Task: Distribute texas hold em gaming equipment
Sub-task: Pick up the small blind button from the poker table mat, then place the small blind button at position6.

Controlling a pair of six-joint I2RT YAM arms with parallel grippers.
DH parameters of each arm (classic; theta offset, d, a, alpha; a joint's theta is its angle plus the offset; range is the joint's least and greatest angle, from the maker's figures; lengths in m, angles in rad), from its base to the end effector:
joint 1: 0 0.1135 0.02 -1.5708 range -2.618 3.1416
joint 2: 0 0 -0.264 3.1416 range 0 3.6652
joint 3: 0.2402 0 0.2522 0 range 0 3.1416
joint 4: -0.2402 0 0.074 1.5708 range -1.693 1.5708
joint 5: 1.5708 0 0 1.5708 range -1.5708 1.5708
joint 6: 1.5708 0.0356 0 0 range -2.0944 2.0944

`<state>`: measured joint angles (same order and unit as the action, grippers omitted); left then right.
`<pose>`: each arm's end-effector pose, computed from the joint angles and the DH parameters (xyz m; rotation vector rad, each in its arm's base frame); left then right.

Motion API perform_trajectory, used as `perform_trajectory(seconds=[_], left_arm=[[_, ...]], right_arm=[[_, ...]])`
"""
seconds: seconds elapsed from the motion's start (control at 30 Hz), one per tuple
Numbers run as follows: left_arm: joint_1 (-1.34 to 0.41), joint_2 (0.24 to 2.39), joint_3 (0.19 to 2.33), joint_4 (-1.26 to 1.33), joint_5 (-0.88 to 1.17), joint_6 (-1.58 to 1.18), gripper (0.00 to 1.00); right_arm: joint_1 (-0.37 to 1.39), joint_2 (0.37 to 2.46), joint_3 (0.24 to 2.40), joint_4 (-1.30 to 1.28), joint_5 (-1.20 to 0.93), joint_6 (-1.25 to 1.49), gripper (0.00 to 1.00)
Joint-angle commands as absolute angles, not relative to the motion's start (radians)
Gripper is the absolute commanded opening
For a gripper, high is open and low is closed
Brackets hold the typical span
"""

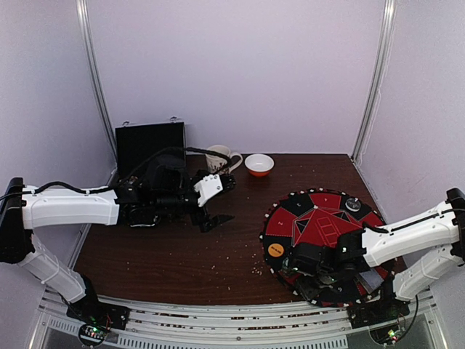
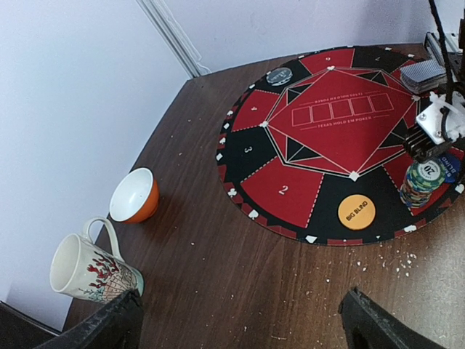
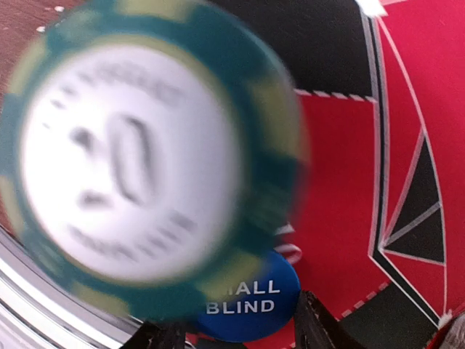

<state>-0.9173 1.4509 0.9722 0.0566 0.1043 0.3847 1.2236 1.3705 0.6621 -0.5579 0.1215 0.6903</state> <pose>0.1997 -0.2669 0.2712 1.2766 1.5633 -0.4451 0.0807 0.2104 0.1541 -0.7269 2.7625 0.2582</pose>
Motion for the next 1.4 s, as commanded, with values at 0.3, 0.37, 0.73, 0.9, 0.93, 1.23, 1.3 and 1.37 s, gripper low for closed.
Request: perform_trajectory(seconds=[0.3,0.37,0.73,0.9,0.93,1.23,1.3,1.37], left_arm=[[-0.913,1.416,0.964,0.093,0.09,0.402,0.98],[-0.913,1.415,0.966,0.091,0.089,0.401,0.98],[-0.913,1.416,0.971,0.089,0.094,0.396,0.98],[-0.913,1.413,0.972,0.089,0.099,0.393,0.98],[-0.912,1.413,0.972,0.088,0.102,0.392,0.98],[-0.913,1.409,0.97,0.088,0.103,0.39,0.98],[-0.913,1.405,0.967,0.092,0.099,0.392,0.98],[-0.912,1.404,0.969,0.091,0.098,0.394,0.98]], right_arm=[[1.026,1.188,0.685,-0.852,0.204,0.797,0.33],[0.948,1.156,0.711,-0.878,0.211,0.779,0.33],[0.306,1.285,0.873,-0.593,0.046,0.489,0.31],[-0.031,1.335,0.833,-0.549,-0.056,0.435,0.3],[-0.089,1.338,0.824,-0.55,-0.056,0.425,0.3],[-0.367,1.468,0.788,-0.582,-0.063,0.355,0.28],[-0.384,1.494,0.78,-0.567,-0.047,0.359,0.28],[-0.401,1.521,0.782,-0.557,-0.032,0.359,0.28]])
